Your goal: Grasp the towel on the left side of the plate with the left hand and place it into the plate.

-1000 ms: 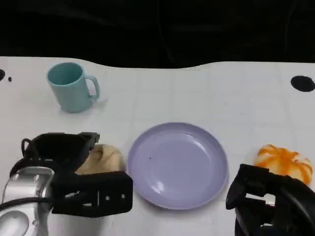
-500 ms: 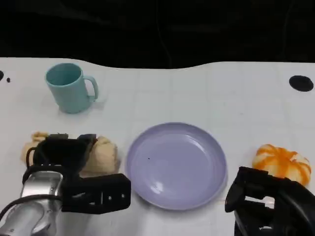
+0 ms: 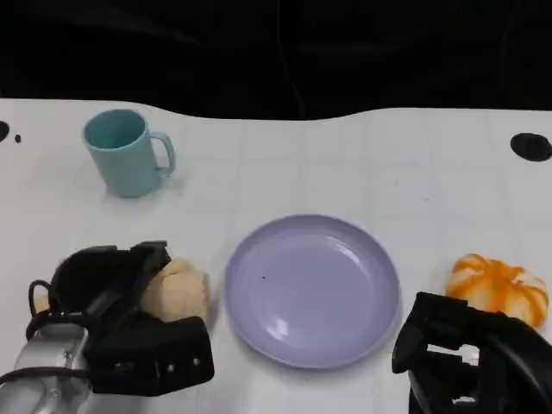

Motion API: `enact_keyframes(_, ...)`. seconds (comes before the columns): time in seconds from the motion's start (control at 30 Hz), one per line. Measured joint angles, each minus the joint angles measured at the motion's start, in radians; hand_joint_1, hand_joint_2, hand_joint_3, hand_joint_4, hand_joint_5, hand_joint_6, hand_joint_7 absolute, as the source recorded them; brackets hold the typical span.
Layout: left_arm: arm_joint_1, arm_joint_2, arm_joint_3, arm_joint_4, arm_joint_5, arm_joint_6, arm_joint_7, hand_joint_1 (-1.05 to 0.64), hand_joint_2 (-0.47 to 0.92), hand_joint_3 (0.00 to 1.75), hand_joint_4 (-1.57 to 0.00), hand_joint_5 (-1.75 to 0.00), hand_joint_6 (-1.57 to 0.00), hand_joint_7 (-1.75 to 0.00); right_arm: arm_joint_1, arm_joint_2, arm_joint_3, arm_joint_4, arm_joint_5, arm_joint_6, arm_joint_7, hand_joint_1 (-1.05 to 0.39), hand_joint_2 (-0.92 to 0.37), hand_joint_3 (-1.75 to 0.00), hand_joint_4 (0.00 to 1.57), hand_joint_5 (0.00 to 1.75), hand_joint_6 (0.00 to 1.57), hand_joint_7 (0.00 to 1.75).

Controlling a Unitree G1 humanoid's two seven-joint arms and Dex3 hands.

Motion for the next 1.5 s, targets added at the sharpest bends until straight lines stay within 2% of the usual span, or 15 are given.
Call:
enact_keyframes(0.13, 0.022, 0.003, 0.042, -0.065, -0.04, -0.034, 0.014, -0.22, 0.9, 0.2, -0.83, -1.75, -0.57, -1.74, -0.001, -0.001, 0.001, 0.0, -0.003, 0.0, 0.0, -0.1, -0.51, -1.28, 0.72, 1.75, 0.65, 1.56)
enact_keyframes(0.2, 0.029, 0.003, 0.071, -0.108, -0.062, -0.051, 0.023, -0.19, 0.65, 0.75, -0.87, -1.75, -0.62, -1.75, -0.001, -0.001, 0.001, 0.0, -0.003, 0.0, -0.001, -0.1, -0.51, -1.27, 0.72, 1.75, 0.65, 1.56)
enact_keyframes(0.27, 0.035, 0.003, 0.089, -0.154, -0.074, -0.057, 0.029, -0.2, 0.55, 0.98, -0.88, -1.75, -0.62, -1.75, -0.001, -0.002, 0.002, 0.0, -0.006, 0.0, -0.001, -0.1, -0.51, -1.28, 0.72, 1.75, 0.65, 1.56)
enact_keyframes(0.33, 0.047, 0.0, 0.097, -0.209, -0.079, -0.058, 0.03, -0.21, 0.51, 1.09, -0.89, -1.75, -0.63, -1.75, -0.001, -0.002, 0.002, 0.0, -0.007, 0.0, -0.001, -0.1, -0.51, -1.28, 0.72, 1.75, 0.65, 1.56)
enact_keyframes(0.53, 0.058, -0.044, 0.102, -0.39, -0.091, -0.021, -0.044, -0.18, 0.45, 1.15, -0.89, -1.75, -0.65, -1.75, -0.002, -0.003, 0.001, 0.0, -0.008, 0.0, 0.0, -0.11, -0.51, -1.27, 0.72, 1.75, 0.64, 1.57)
enact_keyframes(0.7, 0.038, -0.091, 0.046, -0.471, -0.073, -0.021, -0.109, -0.25, 0.46, 1.23, -0.93, -1.75, -0.68, -1.75, -0.002, -0.003, 0.002, 0.0, -0.008, 0.003, -0.001, -0.1, -0.52, -1.27, 0.72, 1.75, 0.64, 1.56)
enact_keyframes(0.77, 0.017, -0.119, 0.022, -0.484, -0.069, -0.018, -0.136, -0.23, 0.41, 1.19, -0.94, -1.75, -0.68, -1.75, -0.002, -0.003, 0.002, 0.0, -0.008, 0.003, -0.001, -0.1, -0.52, -1.27, 0.72, 1.75, 0.64, 1.56)
enact_keyframes(0.97, -0.046, -0.203, -0.042, -0.481, -0.044, 0.028, -0.201, -0.23, 0.46, 1.2, -0.93, -1.75, -0.74, -1.63, 0.001, -0.003, 0.006, 0.0, -0.008, 0.003, -0.001, -0.11, -0.52, -1.27, 0.72, 1.75, 0.64, 1.57)
enact_keyframes(1.07, -0.062, -0.228, -0.068, -0.461, -0.03, 0.061, -0.234, -0.23, 0.42, 1.17, -0.92, -1.75, -0.78, -1.51, 0.002, -0.003, 0.008, -0.001, -0.008, 0.003, -0.001, -0.11, -0.52, -1.27, 0.73, 1.75, 0.65, 1.57)
enact_keyframes(1.13, -0.071, -0.241, -0.085, -0.449, -0.023, 0.078, -0.25, -0.24, 0.44, 1.11, -0.86, -1.75, -0.81, -1.31, 0.002, -0.003, 0.009, -0.001, -0.008, 0.003, -0.001, -0.1, -0.52, -1.27, 0.73, 1.75, 0.65, 1.57)
enact_keyframes(1.23, -0.073, -0.261, -0.108, -0.435, -0.007, 0.109, -0.282, -0.3, 0.69, 0.63, -0.68, -1.45, -0.83, -0.77, 0.001, -0.003, 0.01, -0.006, -0.008, 0.003, -0.001, -0.1, -0.52, -1.27, 0.73, 1.75, 0.65, 1.57)
enact_keyframes(1.3, -0.073, -0.266, -0.121, -0.434, 0.002, 0.134, -0.314, -0.36, 0.86, 0.31, -0.52, -1.29, -0.7, -0.42, 0.001, -0.003, 0.01, -0.007, -0.008, 0.003, -0.001, -0.1, -0.52, -1.27, 0.74, 1.75, 0.65, 1.57)
enact_keyframes(1.37, -0.073, -0.266, -0.131, -0.438, 0.016, 0.163, -0.354, -0.42, 0.91, 0.23, -0.39, -1.02, -0.58, -0.21, 0.001, -0.003, 0.01, -0.007, -0.007, 0.003, -0.001, -0.1, -0.52, -1.27, 0.74, 1.75, 0.65, 1.57)
enact_keyframes(1.4, -0.073, -0.262, -0.136, -0.443, 0.027, 0.179, -0.376, -0.48, 0.91, 0.2, -0.31, -0.76, -0.49, -0.1, 0.001, -0.003, 0.01, -0.007, -0.007, 0.003, -0.001, -0.1, -0.52, -1.27, 0.74, 1.75, 0.65, 1.57)
enact_keyframes(1.5, -0.073, -0.25, -0.157, -0.466, 0.069, 0.216, -0.428, -0.6, 0.92, 0.15, -0.18, -0.48, -0.31, -0.01, 0.001, -0.003, 0.01, -0.007, -0.006, 0.003, 0.0, -0.1, -0.51, -1.27, 0.74, 1.75, 0.65, 1.57)
